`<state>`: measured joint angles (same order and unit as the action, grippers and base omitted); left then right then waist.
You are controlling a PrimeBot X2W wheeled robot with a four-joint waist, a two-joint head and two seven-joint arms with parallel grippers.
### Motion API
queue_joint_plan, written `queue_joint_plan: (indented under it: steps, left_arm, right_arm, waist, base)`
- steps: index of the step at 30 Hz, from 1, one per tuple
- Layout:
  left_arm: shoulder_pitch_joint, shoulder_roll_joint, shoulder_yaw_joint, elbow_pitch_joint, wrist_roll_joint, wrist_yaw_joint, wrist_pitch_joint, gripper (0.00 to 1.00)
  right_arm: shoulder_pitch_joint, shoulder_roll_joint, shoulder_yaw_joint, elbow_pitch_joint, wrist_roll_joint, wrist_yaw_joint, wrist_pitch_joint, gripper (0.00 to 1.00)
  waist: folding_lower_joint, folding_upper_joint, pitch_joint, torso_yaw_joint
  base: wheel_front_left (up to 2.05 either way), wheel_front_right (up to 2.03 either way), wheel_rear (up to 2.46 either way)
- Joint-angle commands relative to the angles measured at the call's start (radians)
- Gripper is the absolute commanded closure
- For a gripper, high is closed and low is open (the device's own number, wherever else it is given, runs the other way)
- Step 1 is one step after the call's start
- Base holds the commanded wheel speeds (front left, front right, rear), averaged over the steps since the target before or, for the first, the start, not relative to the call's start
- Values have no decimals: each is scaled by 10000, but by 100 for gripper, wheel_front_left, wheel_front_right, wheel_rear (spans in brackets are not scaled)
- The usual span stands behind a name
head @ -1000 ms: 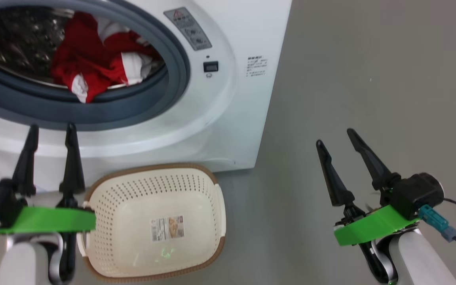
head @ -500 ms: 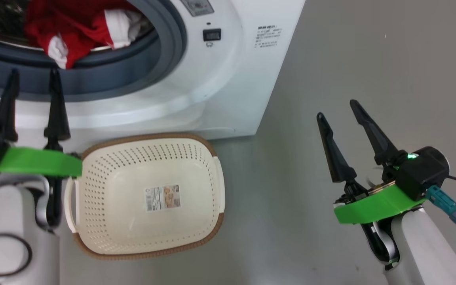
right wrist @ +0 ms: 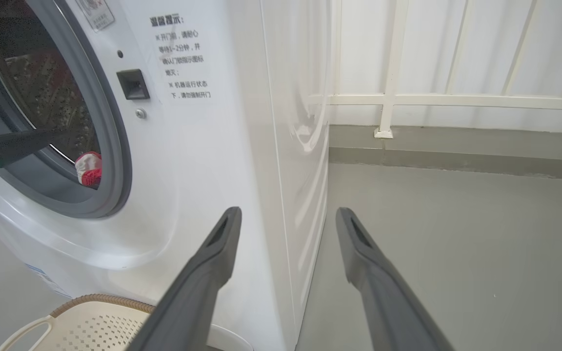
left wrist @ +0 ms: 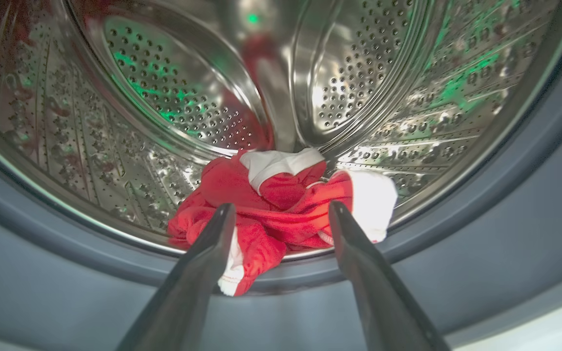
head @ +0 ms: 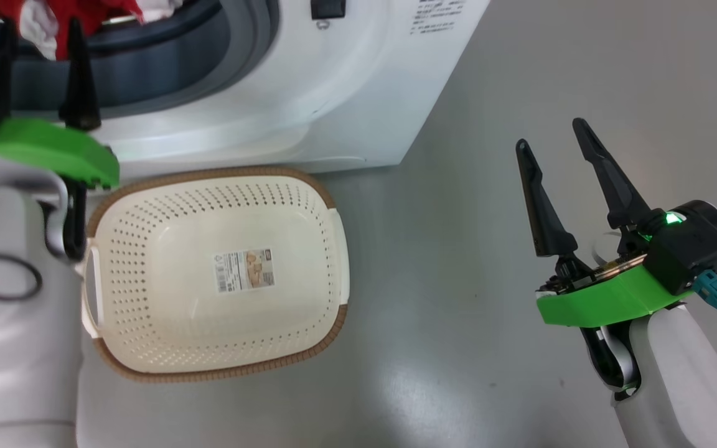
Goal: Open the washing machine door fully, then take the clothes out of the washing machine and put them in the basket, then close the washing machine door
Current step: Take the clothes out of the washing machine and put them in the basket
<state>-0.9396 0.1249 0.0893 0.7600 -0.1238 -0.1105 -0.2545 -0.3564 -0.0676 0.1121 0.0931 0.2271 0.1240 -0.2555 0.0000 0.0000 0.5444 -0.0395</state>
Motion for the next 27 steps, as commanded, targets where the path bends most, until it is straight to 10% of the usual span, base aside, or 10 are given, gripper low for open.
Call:
queue_joint_plan:
  steps: [1,25,27]
  left_arm:
    - [-263,531,135,-24,113,111,47,0]
    - [-3089,2024,-1132,4175,1527,1451,1563,0]
    - [-3143,2013,-1122,4326,1452,1418,1556,84]
  right_arm:
    - [-87,3,220,-270,-82,67,-63,0]
    - [-406,162,597,-281,194,67,-63,0]
    - [-392,165,587,-281,198,67,-63,0]
  waist:
    - [0,0,252,60]
    - [0,0,768,-594]
    - [0,0,764,-595]
  base:
    - [0,0,0]
    - [0,0,0]
    - [0,0,0]
